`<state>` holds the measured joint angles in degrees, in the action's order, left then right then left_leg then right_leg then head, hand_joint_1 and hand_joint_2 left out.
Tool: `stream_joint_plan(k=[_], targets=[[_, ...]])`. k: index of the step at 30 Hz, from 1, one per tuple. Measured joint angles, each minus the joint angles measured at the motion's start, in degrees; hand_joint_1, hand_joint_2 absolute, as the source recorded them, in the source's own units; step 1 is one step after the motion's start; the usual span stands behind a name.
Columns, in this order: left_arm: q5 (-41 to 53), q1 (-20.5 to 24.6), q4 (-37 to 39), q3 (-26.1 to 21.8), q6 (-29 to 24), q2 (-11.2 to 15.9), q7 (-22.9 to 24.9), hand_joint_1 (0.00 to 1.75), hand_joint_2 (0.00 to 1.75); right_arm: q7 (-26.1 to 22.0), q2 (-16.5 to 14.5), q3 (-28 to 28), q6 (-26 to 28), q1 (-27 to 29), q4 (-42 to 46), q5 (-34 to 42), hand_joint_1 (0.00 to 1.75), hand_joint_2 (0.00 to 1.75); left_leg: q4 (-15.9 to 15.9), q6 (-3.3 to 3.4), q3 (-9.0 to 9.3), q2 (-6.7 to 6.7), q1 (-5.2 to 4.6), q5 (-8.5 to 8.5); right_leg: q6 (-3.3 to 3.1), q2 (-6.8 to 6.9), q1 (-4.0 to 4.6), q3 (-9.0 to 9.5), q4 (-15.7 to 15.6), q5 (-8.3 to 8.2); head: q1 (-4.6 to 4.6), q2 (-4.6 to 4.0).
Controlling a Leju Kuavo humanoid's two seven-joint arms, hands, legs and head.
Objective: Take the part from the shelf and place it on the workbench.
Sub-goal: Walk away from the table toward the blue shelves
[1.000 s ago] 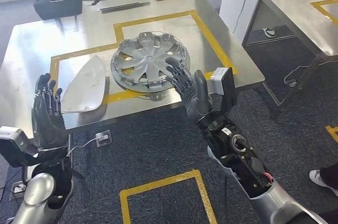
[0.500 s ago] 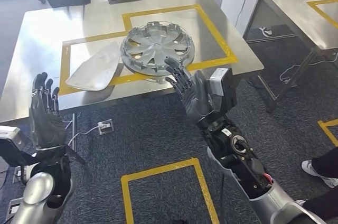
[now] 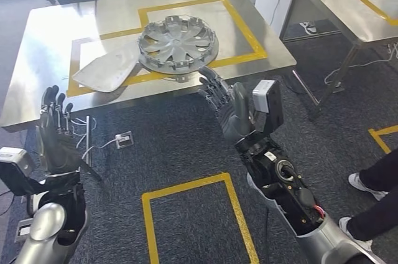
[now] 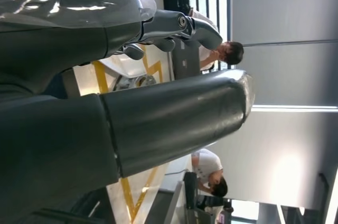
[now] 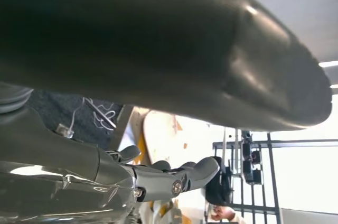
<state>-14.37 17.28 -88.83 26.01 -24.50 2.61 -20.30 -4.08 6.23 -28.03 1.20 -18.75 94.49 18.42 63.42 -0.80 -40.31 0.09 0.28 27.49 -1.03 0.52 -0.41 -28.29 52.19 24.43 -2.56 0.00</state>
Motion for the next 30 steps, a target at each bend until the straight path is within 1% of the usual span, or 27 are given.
stream_joint_plan(k=[1, 2, 3, 4, 5, 6, 7, 8, 9, 11, 12, 13, 14, 16, 17, 18, 19, 20, 21, 23, 24, 25, 26, 27, 28, 29, 30], targets=[[-0.01, -0.08, -0.02, 0.0, 0.0, 0.03, 0.06, 0.0, 0.0, 0.06, 0.0, -0.01, 0.02, 0.02, 0.02, 0.01, 0.0, 0.0, 4.32, -0.33, -1.16, -0.01, 0.22, 2.39, -0.1, 0.06, 0.0, -1.04, 0.05, -0.77, 0.37, 0.0], [-0.01, -0.16, -0.03, 0.0, -0.01, 0.06, 0.11, 0.0, 0.0, 0.17, 0.0, -0.02, 0.02, 0.04, 0.02, 0.01, 0.0, 0.0, 7.62, -0.64, -1.72, -0.01, 0.44, 3.23, -0.04, 0.07, 0.0, -2.04, 0.13, -1.51, 0.64, 0.0], [-0.01, -0.2, -0.03, 0.0, -0.02, 0.1, 0.16, 0.0, 0.0, 0.33, 0.0, -0.03, 0.05, 0.04, 0.02, 0.0, 0.0, 0.0, 9.27, -0.91, -1.47, 0.0, 0.69, 2.64, 0.07, 0.08, -0.02, -3.0, 0.24, -2.19, 0.82, 0.0], [-0.01, -0.2, -0.04, 0.0, -0.07, 0.14, 0.24, 0.0, 0.0, 0.55, 0.0, -0.03, 0.09, 0.03, 0.02, -0.05, 0.0, 0.0, 8.73, -1.11, -0.13, 0.01, 0.96, 1.04, 0.23, 0.08, -0.05, -3.92, 0.4, -2.81, 0.97, 0.0], [0.02, -0.17, -0.08, 0.0, -0.11, 0.16, 0.36, 0.0, 0.0, 0.76, 0.0, -0.04, 0.14, 0.02, 0.02, -0.11, 0.0, 0.0, 6.15, -1.26, 2.25, 0.02, 1.22, -0.64, 0.46, 0.07, -0.11, -4.78, 0.65, -3.36, 1.08, 0.0], [0.06, -0.11, -0.14, 0.0, -0.15, 0.18, 0.49, 0.0, 0.0, 0.97, 0.0, -0.03, 0.21, 0.0, 0.05, -0.17, 0.0, 0.0, 2.08, -1.35, 5.42, 0.01, 1.43, -1.39, 0.76, 0.05, -0.12, -5.57, 0.99, -3.82, 1.15, 0.0], [0.1, -0.04, -0.27, 0.01, -0.19, 0.18, 0.61, 0.0, 0.0, 1.12, 0.0, 0.0, 0.28, -0.05, 0.11, -0.22, 0.0, 0.0, -2.52, -1.28, 8.51, -0.08, 1.45, -1.29, 1.1, 0.03, -0.11, -6.26, 1.36, -4.22, 1.18, 0.0], [0.15, 0.03, -0.43, 0.01, -0.21, 0.17, 0.72, 0.0, 0.0, 1.22, 0.0, 0.03, 0.32, -0.09, 0.19, -0.24, 0.0, 0.0, -6.0, -1.03, 10.64, -0.18, 1.36, -0.78, 1.46, 0.01, -0.09, -6.73, 1.56, -4.67, 1.06, 0.0], [0.19, 0.1, -0.57, 0.02, -0.23, 0.18, 0.8, 0.0, 0.0, 1.29, 0.0, 0.05, 0.36, -0.15, 0.27, -0.24, 0.0, 0.0, -8.13, -0.62, 11.73, -0.29, 1.12, -0.24, 1.86, -0.01, -0.1, -7.07, 1.61, -5.17, 0.93, 0.0], [0.25, 0.14, -0.72, 0.02, -0.31, 0.21, 0.95, 0.0, 0.0, 1.37, 0.01, 0.07, 0.38, -0.12, 0.33, -0.24, 0.0, 0.0, -8.88, 0.58, 11.26, -0.28, 0.69, -0.9, 2.65, -0.08, -0.45, -7.58, 1.47, -6.07, 0.66, -0.01], [0.28, 0.16, -0.72, 0.02, -0.34, 0.22, 1.04, 0.0, 0.0, 1.41, 0.02, 0.07, 0.4, -0.05, 0.33, -0.24, 0.0, 0.0, -8.95, 1.14, 10.76, -0.16, 0.6, -1.5, 2.97, -0.15, -0.64, -8.06, 1.99, -5.42, 0.68, -0.01], [0.31, 0.17, -0.74, 0.02, -0.4, 0.23, 1.13, 0.0, 0.0, 1.44, 0.03, 0.08, 0.43, 0.03, 0.31, -0.24, 0.0, 0.0, -9.06, 1.68, 10.17, -0.02, 0.6, -2.16, 3.18, -0.21, -0.79, -8.77, 3.51, -3.64, 0.58, -0.01], [0.34, 0.19, -0.77, 0.02, -0.44, 0.23, 1.21, 0.0, 0.0, 1.46, 0.04, 0.09, 0.45, 0.08, 0.3, -0.24, 0.0, 0.0, -9.14, 2.11, 9.51, 0.12, 0.64, -2.82, 3.3, -0.27, -0.85, -9.73, 6.28, -0.85, 0.41, 0.0], [0.38, 0.22, -0.81, 0.02, -0.5, 0.22, 1.27, 0.0, 0.0, 1.45, 0.04, 0.11, 0.46, 0.07, 0.3, -0.24, 0.0, 0.0, -9.1, 2.53, 8.04, 0.21, 0.47, -4.02, 3.44, -0.33, -0.76, -11.78, 14.56, 5.13, -0.17, 0.0], [0.38, 0.19, -0.83, 0.02, -0.5, 0.22, 1.28, 0.0, 0.0, 1.45, 0.04, 0.11, 0.46, 0.09, 0.28, -0.24, 0.0, 0.0, -9.07, 2.56, 7.25, 0.23, 0.4, -4.64, 3.49, -0.35, -0.72, -12.25, 18.19, 6.63, -0.41, 0.0], [0.38, 0.16, -0.83, 0.02, -0.5, 0.22, 1.29, 0.0, 0.0, 1.45, 0.04, 0.11, 0.46, 0.11, 0.26, -0.24, 0.0, 0.0, -9.02, 2.52, 6.42, 0.24, 0.34, -5.26, 3.5, -0.36, -0.7, -11.89, 20.16, 6.79, -0.57, 0.0], [0.38, 0.13, -0.83, 0.02, -0.5, 0.22, 1.3, 0.0, 0.0, 1.45, 0.04, 0.11, 0.46, 0.11, 0.24, -0.24, 0.0, 0.0, -8.97, 2.43, 5.62, 0.23, 0.3, -5.86, 3.44, -0.36, -0.7, -10.54, 20.0, 5.8, -0.74, 0.0], [0.38, 0.11, -0.83, 0.02, -0.5, 0.23, 1.3, 0.0, 0.0, 1.45, 0.04, 0.11, 0.46, 0.11, 0.22, -0.24, 0.0, 0.0, -8.92, 2.29, 4.9, 0.21, 0.3, -6.42, 3.33, -0.36, -0.7, -8.18, 17.58, 4.23, -0.9, 0.0], [0.38, 0.12, -0.85, 0.02, -0.51, 0.23, 1.31, 0.0, 0.0, 1.45, 0.04, 0.11, 0.46, 0.07, 0.24, -0.24, 0.0, 0.0, -8.86, 2.1, 4.32, 0.18, 0.31, -6.93, 3.14, -0.39, -0.69, -5.1, 13.58, 3.13, -1.13, 0.0], [0.41, 0.18, -0.97, 0.02, -0.52, 0.23, 1.29, 0.0, 0.0, 1.43, 0.04, 0.11, 0.46, -0.03, 0.34, -0.24, 0.0, 0.0, -8.86, 1.48, 3.5, 0.16, 0.25, -7.96, 2.77, -0.49, -0.44, 0.46, 5.05, 3.05, -1.5, 0.0], [0.43, 0.22, -1.03, 0.02, -0.52, 0.23, 1.28, 0.0, 0.0, 1.4, 0.04, 0.13, 0.46, -0.08, 0.4, -0.24, 0.0, 0.0, -9.0, 1.13, 3.3, 0.18, 0.27, -8.53, 2.6, -0.58, -0.24, 1.83, 2.52, 3.45, -1.56, 0.0], [0.45, 0.26, -1.08, 0.02, -0.53, 0.23, 1.28, 0.0, 0.0, 1.39, 0.04, 0.14, 0.46, -0.1, 0.44, -0.24, 0.0, 0.0, -9.23, 0.75, 3.17, 0.22, 0.3, -9.14, 2.45, -0.65, -0.02, 2.21, 1.34, 3.53, -1.59, 0.0], [0.47, 0.26, -1.09, 0.02, -0.54, 0.25, 1.28, 0.0, 0.0, 1.4, 0.04, 0.13, 0.46, -0.11, 0.44, -0.24, 0.0, 0.0, -9.5, 0.38, 3.05, 0.24, 0.29, -9.69, 2.21, -0.62, -0.07, 1.8, 1.11, 3.08, -1.55, 0.0], [0.46, 0.28, -1.1, 0.02, -0.55, 0.27, 1.29, 0.0, 0.0, 1.41, 0.04, 0.11, 0.45, -0.13, 0.43, -0.24, 0.0, 0.0, -9.41, 0.06, 2.75, 0.23, 0.31, -9.46, 1.91, -0.57, -0.15, 1.37, 0.93, 2.41, -1.48, 0.0], [0.44, 0.3, -1.11, 0.03, -0.56, 0.3, 1.3, 0.0, 0.0, 1.43, 0.04, 0.09, 0.43, -0.14, 0.42, -0.24, 0.0, 0.0, -8.35, -0.22, 2.13, 0.19, 0.31, -8.16, 1.48, -0.45, -0.29, 0.83, 0.74, 1.76, -1.23, 0.0], [0.41, 0.32, -1.11, 0.03, -0.56, 0.33, 1.3, 0.0, 0.0, 1.43, 0.04, 0.06, 0.41, -0.15, 0.41, -0.24, 0.0, 0.0, -5.96, -0.44, 1.12, 0.14, 0.32, -5.79, 1.09, -0.31, -0.44, 0.15, 0.58, 1.03, -0.8, 0.0], [0.37, 0.32, -1.11, 0.04, -0.57, 0.34, 1.31, 0.0, 0.0, 1.44, 0.04, 0.04, 0.4, -0.15, 0.41, -0.24, 0.0, 0.0, -2.3, -0.62, -0.16, 0.11, 0.41, -2.71, 0.79, -0.23, -0.4, -0.54, 0.62, 0.38, -0.33, 0.0]])
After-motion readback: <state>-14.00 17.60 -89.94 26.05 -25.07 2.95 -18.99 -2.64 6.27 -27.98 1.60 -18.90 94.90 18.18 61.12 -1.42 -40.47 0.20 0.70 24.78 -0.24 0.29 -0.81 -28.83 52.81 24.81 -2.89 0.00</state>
